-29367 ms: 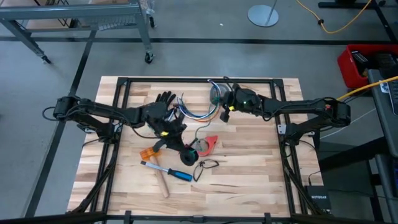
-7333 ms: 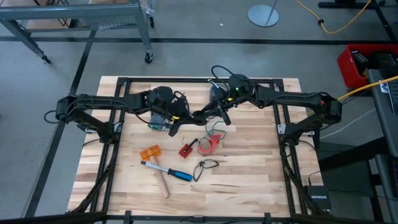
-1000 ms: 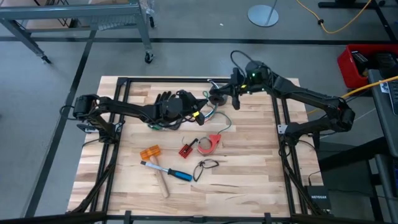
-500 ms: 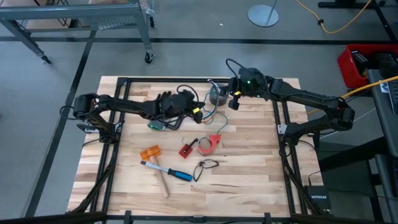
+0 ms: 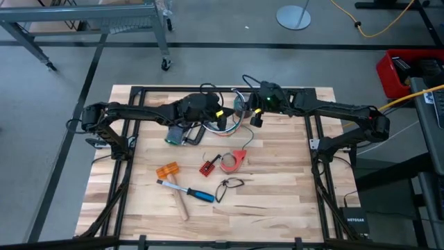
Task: Coil cords
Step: Coil the wire onto the spool
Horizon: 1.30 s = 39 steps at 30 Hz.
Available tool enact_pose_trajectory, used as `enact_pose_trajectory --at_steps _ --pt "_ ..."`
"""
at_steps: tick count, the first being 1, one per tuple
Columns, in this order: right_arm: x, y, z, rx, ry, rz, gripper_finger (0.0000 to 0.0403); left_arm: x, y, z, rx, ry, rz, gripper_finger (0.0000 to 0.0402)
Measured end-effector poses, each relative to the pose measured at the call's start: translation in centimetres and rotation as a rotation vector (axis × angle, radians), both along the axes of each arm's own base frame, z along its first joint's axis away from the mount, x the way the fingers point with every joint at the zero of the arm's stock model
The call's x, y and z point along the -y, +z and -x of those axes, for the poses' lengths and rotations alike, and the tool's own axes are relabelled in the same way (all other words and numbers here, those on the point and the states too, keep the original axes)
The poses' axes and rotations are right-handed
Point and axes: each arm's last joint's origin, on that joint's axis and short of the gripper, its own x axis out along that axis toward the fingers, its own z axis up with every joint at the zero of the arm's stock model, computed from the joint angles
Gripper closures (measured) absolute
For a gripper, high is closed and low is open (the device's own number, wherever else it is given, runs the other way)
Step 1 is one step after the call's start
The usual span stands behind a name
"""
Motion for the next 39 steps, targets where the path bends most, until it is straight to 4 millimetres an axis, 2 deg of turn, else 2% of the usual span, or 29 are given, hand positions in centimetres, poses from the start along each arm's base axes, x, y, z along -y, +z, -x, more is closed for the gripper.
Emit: enact_pose_trajectory --at_steps 9,16,22,29,34,39 --pt "0.4 0.3 -2.1 0.226 0.006 -0.094 0.0401 1.0 0.4 -0.3 0.005 -0.030 -0.015 0.0401" --pt "0.5 1.3 -2.7 0.388 0.000 -0.164 0.0401 1.0 0.4 -0.3 0.002 -0.022 -0.022 0.0401" --pt "0.6 1.8 -3.2 0.487 0.017 -0.207 0.0401 1.0 0.4 -0.3 0.005 -0.022 -0.029 0.0401" --pt "1.0 1.4 -4.5 0.583 0.022 -0.263 0.0401 1.6 0.4 -0.4 -0.003 -0.011 -0.053 0.0401" --pt "1.1 1.7 -4.8 0.644 0.022 -0.284 0.0401 2.1 0.2 -0.4 -0.043 0.024 -0.112 0.0401" --pt "1.1 2.3 -4.7 0.687 0.031 -0.271 0.0401 2.9 -0.2 -0.3 -0.142 0.125 -0.256 0.0401"
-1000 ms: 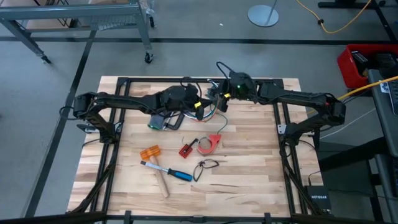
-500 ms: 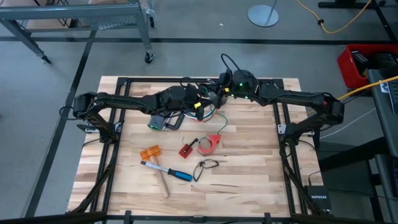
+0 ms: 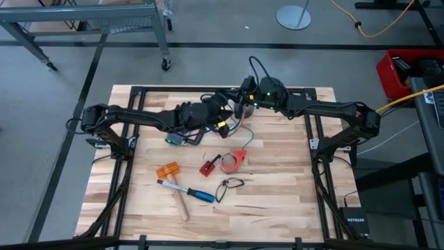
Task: Coil cords
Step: Coil the wire onto the spool
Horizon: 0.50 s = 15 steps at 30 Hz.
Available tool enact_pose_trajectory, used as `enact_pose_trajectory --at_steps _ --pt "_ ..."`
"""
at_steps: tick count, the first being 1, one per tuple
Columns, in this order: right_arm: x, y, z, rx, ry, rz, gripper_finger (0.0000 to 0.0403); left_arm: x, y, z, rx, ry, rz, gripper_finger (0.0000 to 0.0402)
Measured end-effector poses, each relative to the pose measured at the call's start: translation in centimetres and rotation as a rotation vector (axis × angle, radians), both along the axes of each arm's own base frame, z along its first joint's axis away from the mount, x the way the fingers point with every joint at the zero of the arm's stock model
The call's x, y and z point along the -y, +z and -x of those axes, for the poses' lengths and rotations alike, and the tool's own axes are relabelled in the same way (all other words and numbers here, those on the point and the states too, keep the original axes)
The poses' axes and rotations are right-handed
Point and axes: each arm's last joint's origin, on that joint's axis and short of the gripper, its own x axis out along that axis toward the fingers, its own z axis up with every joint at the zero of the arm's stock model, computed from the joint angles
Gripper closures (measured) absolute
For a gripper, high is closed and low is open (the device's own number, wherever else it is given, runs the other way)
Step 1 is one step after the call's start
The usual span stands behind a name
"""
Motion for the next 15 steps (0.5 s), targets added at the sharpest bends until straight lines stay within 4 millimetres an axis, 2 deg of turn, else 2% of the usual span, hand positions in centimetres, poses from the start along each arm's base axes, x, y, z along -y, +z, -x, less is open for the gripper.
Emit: enact_pose_trajectory --at_steps 7,15 --pt "0.0 1.1 -0.1 -0.016 0.003 0.002 0.0401 1.1 -0.1 0.1 -0.108 0.030 -0.184 0.0400" --pt "-0.1 2.8 -0.3 0.017 0.071 0.025 0.0401 1.3 -0.1 0.0 -0.127 0.013 -0.208 0.0362"
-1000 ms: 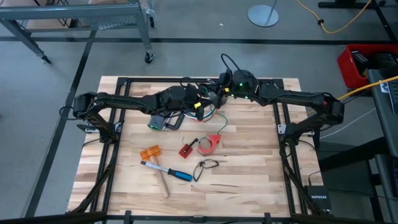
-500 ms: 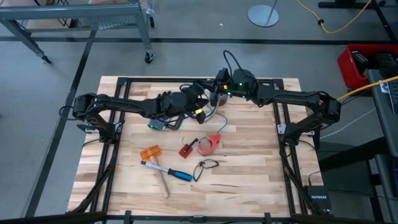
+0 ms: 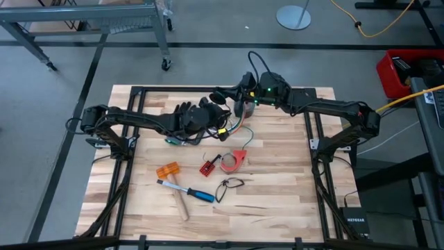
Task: Coil cords
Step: Coil the wire onto the spool
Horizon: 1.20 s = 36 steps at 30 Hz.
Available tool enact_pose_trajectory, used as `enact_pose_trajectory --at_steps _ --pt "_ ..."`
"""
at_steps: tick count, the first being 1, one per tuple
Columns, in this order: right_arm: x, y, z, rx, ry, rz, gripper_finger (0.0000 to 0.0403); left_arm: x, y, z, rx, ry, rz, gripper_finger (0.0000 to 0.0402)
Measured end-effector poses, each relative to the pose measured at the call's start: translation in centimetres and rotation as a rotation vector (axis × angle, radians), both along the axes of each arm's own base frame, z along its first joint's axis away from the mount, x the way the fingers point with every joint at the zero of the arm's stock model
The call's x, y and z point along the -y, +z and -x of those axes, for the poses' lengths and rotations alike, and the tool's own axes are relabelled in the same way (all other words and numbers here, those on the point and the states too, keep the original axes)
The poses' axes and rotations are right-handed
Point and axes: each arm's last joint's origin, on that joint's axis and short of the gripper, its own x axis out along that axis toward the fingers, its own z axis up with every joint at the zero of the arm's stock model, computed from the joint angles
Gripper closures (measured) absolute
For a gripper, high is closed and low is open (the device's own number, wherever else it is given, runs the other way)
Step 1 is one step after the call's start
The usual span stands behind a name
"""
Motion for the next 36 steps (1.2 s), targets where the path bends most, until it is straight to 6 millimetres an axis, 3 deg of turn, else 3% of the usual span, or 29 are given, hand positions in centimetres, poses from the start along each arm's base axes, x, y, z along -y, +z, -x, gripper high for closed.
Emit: enact_pose_trajectory --at_steps 13,24,36 --pt "-0.2 1.1 0.3 0.031 0.026 0.010 0.0401 0.4 -0.1 0.0 0.006 0.000 0.029 0.0320" --pt "-0.8 3.0 1.8 0.091 0.047 0.035 0.0401 0.4 -0.2 0.0 -0.004 -0.002 0.023 0.0324" --pt "-1.0 3.4 2.1 0.103 0.082 0.038 0.0401 0.4 -0.2 0.0 -0.006 -0.002 0.023 0.0329"
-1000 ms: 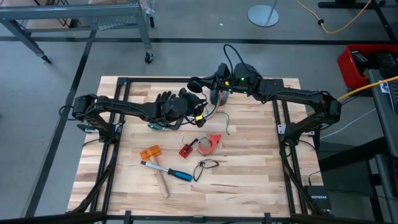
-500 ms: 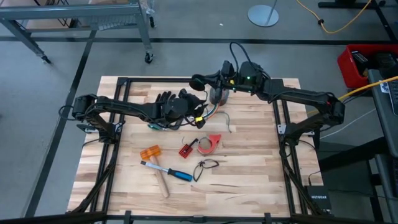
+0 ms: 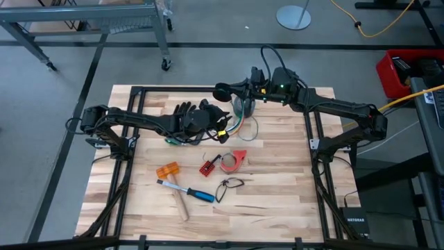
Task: Coil cords
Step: Coil the wire onto the spool
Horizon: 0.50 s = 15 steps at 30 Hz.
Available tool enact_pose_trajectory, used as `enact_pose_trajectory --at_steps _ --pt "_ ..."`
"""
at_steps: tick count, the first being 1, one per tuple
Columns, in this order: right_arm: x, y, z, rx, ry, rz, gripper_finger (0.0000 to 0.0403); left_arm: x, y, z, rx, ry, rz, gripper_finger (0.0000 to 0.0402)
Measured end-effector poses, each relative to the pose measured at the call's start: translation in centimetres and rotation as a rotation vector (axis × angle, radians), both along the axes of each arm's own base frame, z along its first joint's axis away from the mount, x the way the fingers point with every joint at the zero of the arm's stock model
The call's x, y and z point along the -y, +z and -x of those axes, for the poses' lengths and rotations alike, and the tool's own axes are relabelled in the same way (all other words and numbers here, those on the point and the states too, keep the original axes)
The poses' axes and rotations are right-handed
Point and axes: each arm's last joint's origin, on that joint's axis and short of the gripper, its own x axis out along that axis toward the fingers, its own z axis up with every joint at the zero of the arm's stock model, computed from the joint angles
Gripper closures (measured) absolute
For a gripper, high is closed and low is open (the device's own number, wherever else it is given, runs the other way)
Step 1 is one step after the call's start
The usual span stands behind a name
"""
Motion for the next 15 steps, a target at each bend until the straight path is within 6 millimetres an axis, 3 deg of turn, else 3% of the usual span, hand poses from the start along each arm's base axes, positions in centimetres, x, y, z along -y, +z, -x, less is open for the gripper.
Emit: enact_pose_trajectory --at_steps 15 --pt "-0.1 0.1 0.0 0.006 0.032 0.026 0.0401 1.2 -0.3 -0.1 0.015 -0.059 0.099 0.0329"
